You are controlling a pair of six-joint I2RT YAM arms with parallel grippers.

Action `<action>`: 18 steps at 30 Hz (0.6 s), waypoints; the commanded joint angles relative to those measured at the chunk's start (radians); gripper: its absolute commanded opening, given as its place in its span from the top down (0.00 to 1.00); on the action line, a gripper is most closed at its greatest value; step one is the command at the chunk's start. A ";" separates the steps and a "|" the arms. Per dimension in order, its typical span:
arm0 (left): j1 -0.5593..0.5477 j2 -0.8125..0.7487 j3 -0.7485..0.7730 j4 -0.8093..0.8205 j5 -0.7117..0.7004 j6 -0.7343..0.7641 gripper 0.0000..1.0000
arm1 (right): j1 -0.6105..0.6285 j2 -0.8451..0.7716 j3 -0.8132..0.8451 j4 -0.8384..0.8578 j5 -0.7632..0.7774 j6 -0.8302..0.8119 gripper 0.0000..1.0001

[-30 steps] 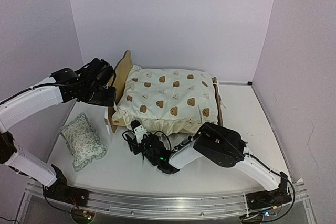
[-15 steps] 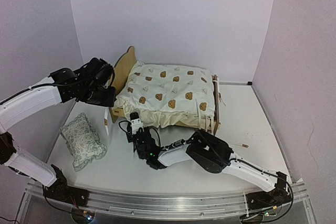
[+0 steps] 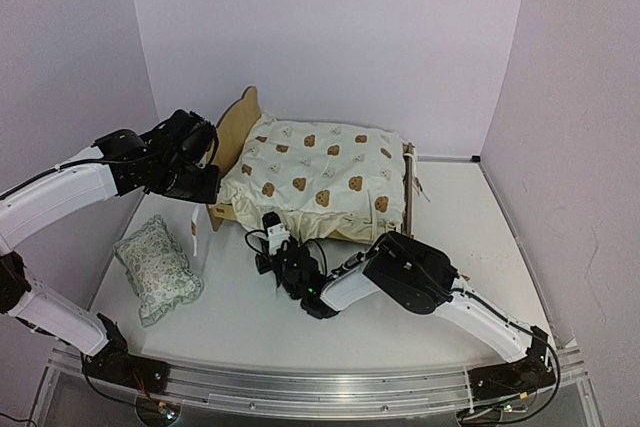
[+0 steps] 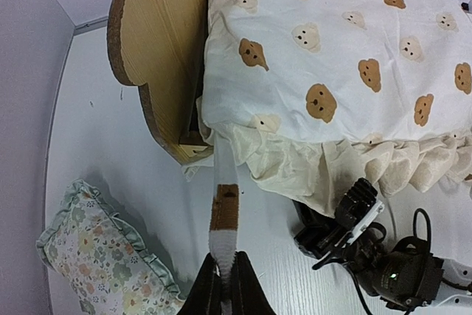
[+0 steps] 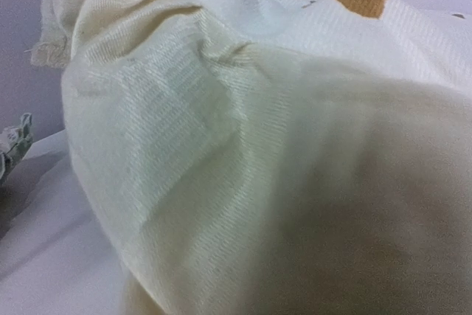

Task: Set up the pet bed

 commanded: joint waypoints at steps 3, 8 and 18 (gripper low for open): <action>0.008 -0.024 0.048 0.023 -0.015 0.009 0.94 | -0.008 -0.183 -0.266 0.074 -0.283 0.159 1.00; 0.012 -0.034 0.022 0.019 -0.035 -0.006 0.94 | 0.002 -0.302 -0.428 0.073 -0.402 0.244 1.00; 0.022 -0.081 -0.109 -0.030 -0.078 -0.112 0.40 | 0.069 -0.659 -0.766 -0.059 -0.483 0.245 0.62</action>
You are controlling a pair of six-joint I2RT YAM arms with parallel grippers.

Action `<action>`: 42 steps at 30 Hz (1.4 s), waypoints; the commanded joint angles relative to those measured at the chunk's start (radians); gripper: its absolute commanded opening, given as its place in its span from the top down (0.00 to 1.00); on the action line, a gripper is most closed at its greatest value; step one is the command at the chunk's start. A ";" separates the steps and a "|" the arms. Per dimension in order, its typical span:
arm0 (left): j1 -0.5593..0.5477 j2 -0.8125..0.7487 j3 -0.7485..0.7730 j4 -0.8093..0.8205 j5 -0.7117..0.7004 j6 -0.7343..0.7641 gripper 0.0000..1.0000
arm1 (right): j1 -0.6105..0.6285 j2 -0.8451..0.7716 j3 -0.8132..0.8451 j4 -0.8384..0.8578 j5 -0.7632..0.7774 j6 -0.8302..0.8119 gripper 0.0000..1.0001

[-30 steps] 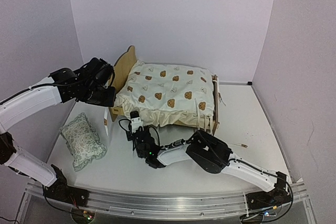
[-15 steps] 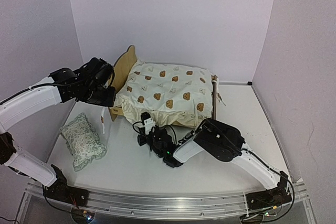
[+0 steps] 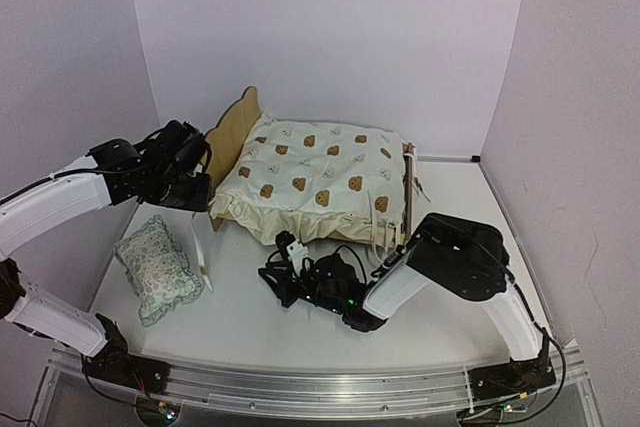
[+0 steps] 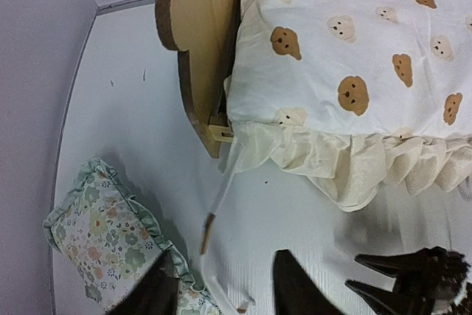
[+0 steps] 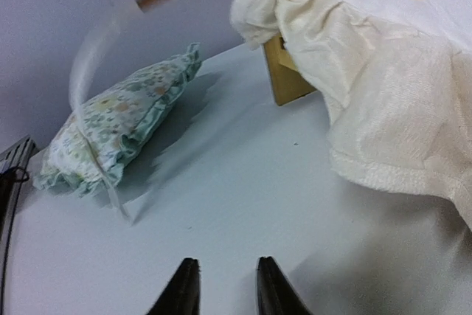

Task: Set up the pet bed

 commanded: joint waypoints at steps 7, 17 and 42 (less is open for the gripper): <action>0.039 0.030 0.080 0.001 -0.059 -0.022 0.12 | 0.030 -0.523 -0.205 -0.575 0.043 0.108 0.50; 0.236 0.286 0.231 0.240 0.117 0.220 0.14 | 0.017 -0.782 -0.226 -1.149 0.366 0.151 0.37; 0.130 0.540 0.717 -0.050 0.111 0.046 1.00 | -0.165 -0.788 -0.357 -0.988 -0.122 0.111 0.37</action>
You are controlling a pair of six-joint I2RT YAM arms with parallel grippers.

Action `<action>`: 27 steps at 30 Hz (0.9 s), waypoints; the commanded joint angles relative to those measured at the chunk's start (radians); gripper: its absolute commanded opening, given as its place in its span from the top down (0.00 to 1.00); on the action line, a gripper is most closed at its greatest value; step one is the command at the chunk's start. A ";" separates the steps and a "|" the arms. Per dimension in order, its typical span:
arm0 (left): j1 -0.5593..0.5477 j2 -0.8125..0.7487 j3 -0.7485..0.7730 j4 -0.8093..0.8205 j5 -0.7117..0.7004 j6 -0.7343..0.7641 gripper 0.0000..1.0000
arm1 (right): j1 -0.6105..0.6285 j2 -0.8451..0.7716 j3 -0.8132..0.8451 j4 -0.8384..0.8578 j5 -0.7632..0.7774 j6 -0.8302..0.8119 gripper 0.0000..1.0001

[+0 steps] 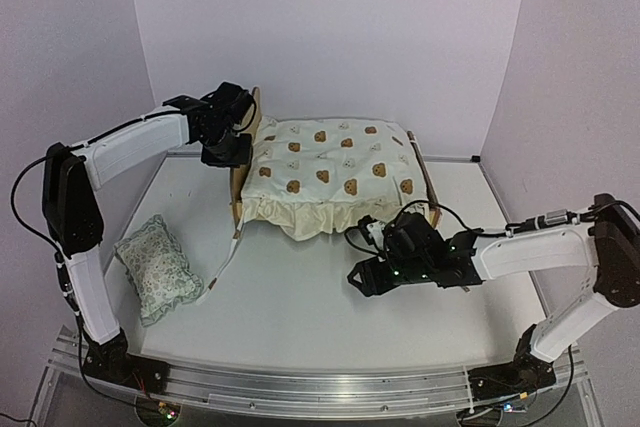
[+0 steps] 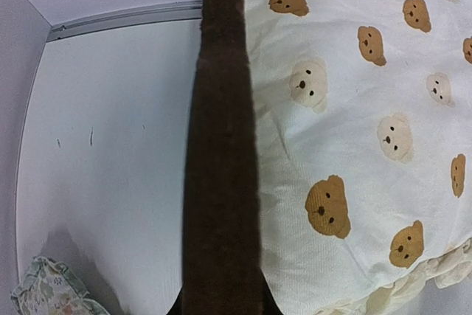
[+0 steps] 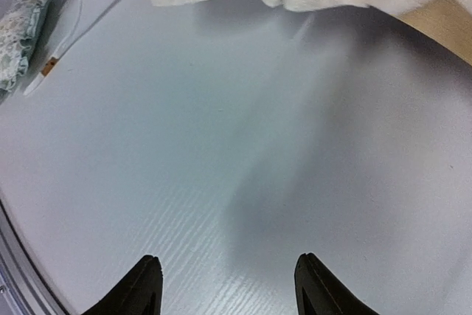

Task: Set up the pet bed

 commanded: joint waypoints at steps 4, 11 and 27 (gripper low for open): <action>-0.082 -0.039 0.230 -0.137 -0.056 -0.078 1.00 | 0.023 0.117 -0.123 0.497 -0.160 -0.123 0.37; -0.101 -0.067 0.248 -0.172 -0.030 -0.108 1.00 | 0.085 0.399 -0.119 1.067 -0.052 -0.209 0.35; -0.107 -0.120 0.209 -0.182 0.024 -0.116 1.00 | 0.092 0.851 0.295 1.312 0.213 -0.444 0.29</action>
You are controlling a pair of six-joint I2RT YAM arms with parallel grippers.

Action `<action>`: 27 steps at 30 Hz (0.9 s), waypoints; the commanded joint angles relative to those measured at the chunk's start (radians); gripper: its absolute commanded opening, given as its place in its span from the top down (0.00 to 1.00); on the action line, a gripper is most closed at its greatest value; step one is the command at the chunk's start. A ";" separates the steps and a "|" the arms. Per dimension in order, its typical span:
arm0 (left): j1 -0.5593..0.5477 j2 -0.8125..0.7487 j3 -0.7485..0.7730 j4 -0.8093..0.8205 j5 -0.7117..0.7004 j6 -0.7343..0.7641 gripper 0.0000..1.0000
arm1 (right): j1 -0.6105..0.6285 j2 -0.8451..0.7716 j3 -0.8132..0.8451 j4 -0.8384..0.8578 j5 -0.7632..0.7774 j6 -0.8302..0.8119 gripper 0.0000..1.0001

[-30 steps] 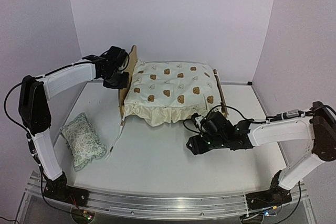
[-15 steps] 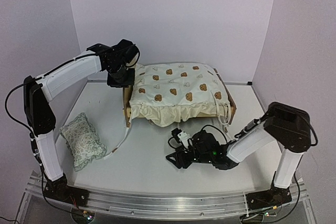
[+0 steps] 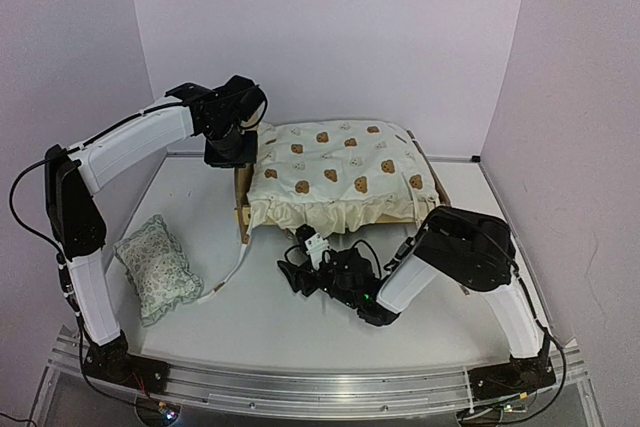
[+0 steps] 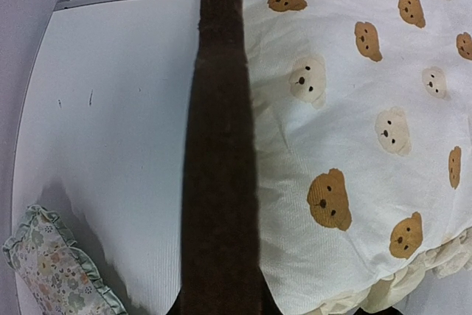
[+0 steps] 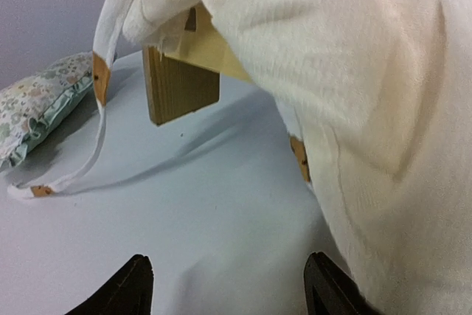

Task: Set up the pet bed

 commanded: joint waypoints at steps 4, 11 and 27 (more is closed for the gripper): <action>-0.021 -0.135 0.061 0.056 0.052 0.051 1.00 | -0.005 0.130 0.175 0.078 0.135 -0.145 0.29; -0.021 -0.155 0.053 0.057 0.062 0.052 1.00 | -0.036 0.195 0.273 0.078 0.187 -0.162 0.30; -0.021 -0.185 0.014 0.073 0.066 0.057 1.00 | -0.064 0.256 0.374 0.078 0.071 -0.123 0.61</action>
